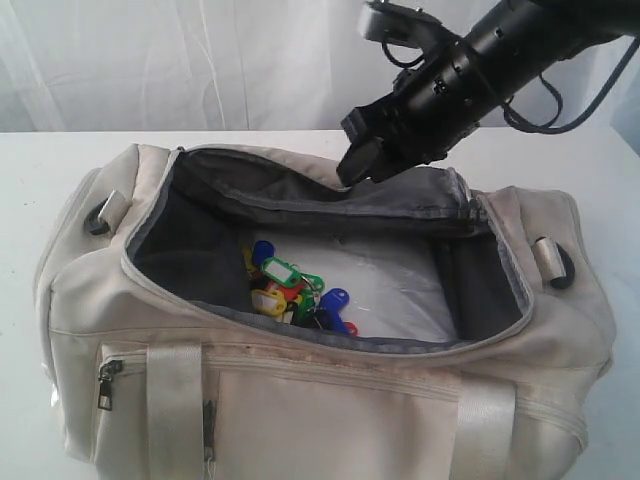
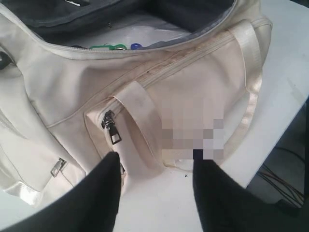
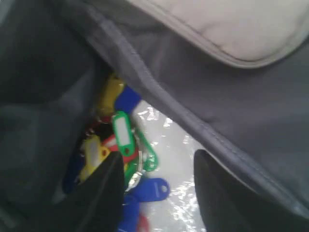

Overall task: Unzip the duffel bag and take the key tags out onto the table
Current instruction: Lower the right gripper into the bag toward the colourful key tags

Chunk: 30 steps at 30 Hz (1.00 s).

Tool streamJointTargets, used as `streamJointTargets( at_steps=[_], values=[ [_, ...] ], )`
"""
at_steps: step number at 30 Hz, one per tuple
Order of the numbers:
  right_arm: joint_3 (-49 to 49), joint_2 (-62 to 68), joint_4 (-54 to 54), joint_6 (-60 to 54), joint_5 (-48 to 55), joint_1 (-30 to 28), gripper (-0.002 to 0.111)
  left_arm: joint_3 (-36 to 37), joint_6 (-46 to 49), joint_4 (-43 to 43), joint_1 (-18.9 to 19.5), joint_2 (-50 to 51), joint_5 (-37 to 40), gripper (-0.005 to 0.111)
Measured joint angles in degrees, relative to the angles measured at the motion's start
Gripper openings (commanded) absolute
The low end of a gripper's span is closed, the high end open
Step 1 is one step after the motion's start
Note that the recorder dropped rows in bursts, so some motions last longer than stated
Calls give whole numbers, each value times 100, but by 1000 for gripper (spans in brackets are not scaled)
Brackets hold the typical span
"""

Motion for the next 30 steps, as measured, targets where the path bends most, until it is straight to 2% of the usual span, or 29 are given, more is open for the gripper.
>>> streamJointTargets(
  at_steps=[3,10,15,20,27,30],
  values=[
    [-23,23,100,-101,29,234,54,0,0,0,0,0,70,51],
    [-23,471,-50,-136,241,898,54,0,-11,0,0,0,271,51],
    [-23,786,-245,-148,424,1129,54,0,-11,-35,0,0,382,51],
    [-23,890,-574,-148,37,1138,54,0,10,-74,0,0,409,51],
    [-23,1150,-406,-148,-572,1177,54,0,182,-153,0,-68,169,51],
    [-35,1464,-359,-207,-828,1416,54,0,226,-153,0,-68,156,51]
  ],
)
